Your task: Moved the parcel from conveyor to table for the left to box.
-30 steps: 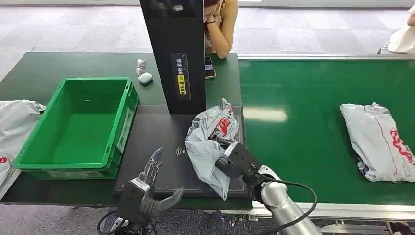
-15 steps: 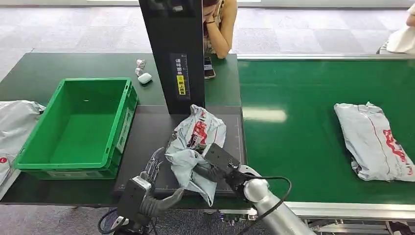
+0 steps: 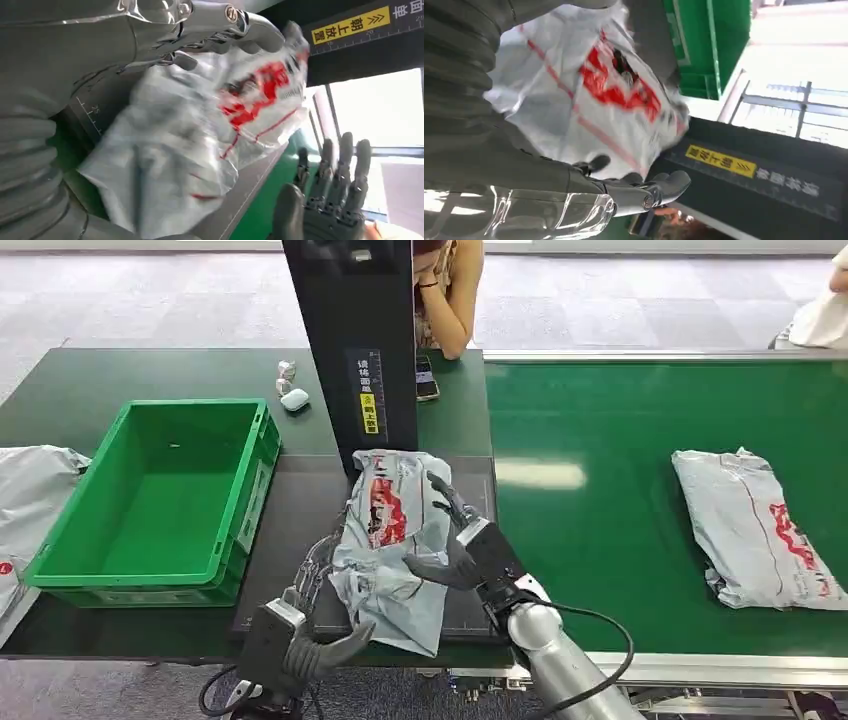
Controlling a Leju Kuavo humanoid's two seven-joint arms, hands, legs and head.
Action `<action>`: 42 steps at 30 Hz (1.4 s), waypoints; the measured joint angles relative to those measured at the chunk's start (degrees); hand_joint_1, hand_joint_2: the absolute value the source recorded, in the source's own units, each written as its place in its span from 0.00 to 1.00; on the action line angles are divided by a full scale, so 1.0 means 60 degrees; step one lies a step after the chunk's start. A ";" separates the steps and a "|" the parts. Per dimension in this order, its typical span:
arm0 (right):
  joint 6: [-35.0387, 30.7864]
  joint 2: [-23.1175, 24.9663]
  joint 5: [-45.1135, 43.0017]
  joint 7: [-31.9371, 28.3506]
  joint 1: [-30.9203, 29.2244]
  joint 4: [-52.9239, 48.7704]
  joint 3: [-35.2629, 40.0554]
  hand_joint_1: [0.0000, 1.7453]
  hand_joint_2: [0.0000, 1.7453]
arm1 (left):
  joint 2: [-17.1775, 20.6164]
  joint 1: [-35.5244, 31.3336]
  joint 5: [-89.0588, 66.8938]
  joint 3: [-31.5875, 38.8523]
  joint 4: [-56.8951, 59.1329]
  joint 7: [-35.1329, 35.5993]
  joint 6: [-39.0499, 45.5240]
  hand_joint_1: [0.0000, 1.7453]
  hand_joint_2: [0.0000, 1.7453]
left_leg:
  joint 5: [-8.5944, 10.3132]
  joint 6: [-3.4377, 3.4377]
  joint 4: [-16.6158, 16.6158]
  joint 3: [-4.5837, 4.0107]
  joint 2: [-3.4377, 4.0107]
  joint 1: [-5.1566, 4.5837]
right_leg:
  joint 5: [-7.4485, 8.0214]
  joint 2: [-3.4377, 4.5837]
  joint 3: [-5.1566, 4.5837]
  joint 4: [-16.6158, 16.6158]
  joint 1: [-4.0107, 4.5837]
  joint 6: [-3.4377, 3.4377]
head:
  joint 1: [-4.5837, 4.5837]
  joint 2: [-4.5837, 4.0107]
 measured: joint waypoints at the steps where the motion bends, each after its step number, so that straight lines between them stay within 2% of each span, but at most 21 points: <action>1: 0.0000 -0.0014 -0.0004 -0.0007 0.0051 -0.0122 -0.0061 0.00 1.00 | 0.0000 -0.0005 0.0000 0.0000 0.0000 0.0000 0.0000 0.00 1.00 | 0.0000 0.0000 0.0000 0.0000 0.0000 0.0000 | 0.0000 0.0000 -0.0002 0.0000 0.0000 0.0000 | 0.0000 0.0000; 7: -0.0171 -0.0044 -0.0919 -0.0958 0.0870 -0.1327 -0.0663 0.00 1.00 | 0.0022 -0.0028 -0.0193 0.0000 -0.0004 -0.0237 0.0000 0.00 1.00 | 0.0000 -0.0001 -0.0001 -0.0004 -0.0005 0.0000 | -0.0002 -0.0005 -0.0002 0.0001 0.0001 -0.0001 | 0.0004 0.0000; 12: -0.0138 -0.0047 -0.1377 -0.1035 0.1684 -0.2561 -0.1013 0.00 1.00 | 0.0058 -0.0238 -0.0831 0.0058 -0.0131 -0.0455 0.0157 0.00 1.00 | -0.0007 -0.0011 -0.0002 -0.0006 -0.0001 0.0001 | -0.0003 0.0000 -0.0006 0.0002 0.0001 -0.0003 | 0.0004 0.0000; 18: -0.0120 -0.0047 -0.1424 -0.1096 0.1987 -0.3151 -0.1151 0.00 1.00 | 0.0066 -0.0357 -0.0936 0.0120 -0.0240 -0.0463 0.0182 0.00 1.00 | -0.0006 -0.0012 -0.0001 -0.0004 0.0007 0.0001 | -0.0002 0.0007 -0.0006 0.0003 0.0001 -0.0003 | 0.0004 0.0000; 22: -0.0098 -0.0022 -0.1783 -0.1140 0.2153 -0.3350 -0.1289 0.00 1.00 | 0.0101 -0.0519 -0.1888 0.0164 -0.0397 -0.0580 0.0441 0.00 1.00 | -0.0004 -0.0014 0.0000 -0.0004 0.0000 0.0001 | -0.0002 -0.0001 -0.0006 0.0003 0.0002 -0.0003 | 0.0000 0.0000; 27: -0.0044 0.0201 -0.2656 -0.1078 0.2266 -0.3668 -0.1577 0.00 1.00 | 0.0204 -0.1714 -0.4293 -0.0299 -0.0243 0.0650 -0.0544 0.00 1.00 | 0.0004 -0.0018 0.0001 -0.0003 -0.0002 0.0000 | 0.0001 -0.0003 -0.0005 0.0005 0.0001 -0.0005 | 0.0000 0.0000; 30: 0.0161 0.0302 -0.3002 -0.0929 0.2337 -0.4065 -0.1748 0.00 1.00 | 0.0164 -0.2734 -0.5250 -0.0860 0.0701 0.1356 -0.1396 0.00 1.00 | 0.0011 -0.0017 0.0002 -0.0002 0.0001 -0.0001 | 0.0015 0.0000 -0.0006 0.0005 -0.0001 -0.0016 | 0.0000 0.0000; 35: 0.0467 0.0364 -0.3268 -0.0787 0.2569 -0.4907 -0.1898 0.00 1.00 | -0.0011 -0.4193 -0.5843 -0.1991 0.3235 0.1362 -0.1993 0.00 1.00 | 0.0012 -0.0018 0.0004 -0.0001 0.0005 -0.0003 | 0.0023 0.0004 -0.0008 0.0005 -0.0002 -0.0020 | 0.0004 0.0000; 38: 0.0666 0.0393 -0.3300 -0.0747 0.2722 -0.5455 -0.1949 0.00 1.00 | -0.0193 -0.4639 -0.6069 -0.2894 0.4842 0.1177 -0.2037 0.00 1.00 | 0.0011 -0.0018 0.0003 -0.0001 0.0008 -0.0003 | 0.0022 0.0008 -0.0009 0.0005 -0.0001 -0.0020 | 0.0000 0.0000; 42: 0.0743 0.0404 -0.3337 -0.0721 0.2829 -0.5879 -0.1978 0.00 1.00 | -0.0379 -0.4976 -0.6145 -0.3632 0.6004 0.1086 -0.1872 0.00 1.00 | 0.0009 -0.0018 -0.0001 -0.0003 0.0003 -0.0003 | 0.0014 0.0000 -0.0006 0.0004 -0.0001 -0.0017 | 0.0000 0.0000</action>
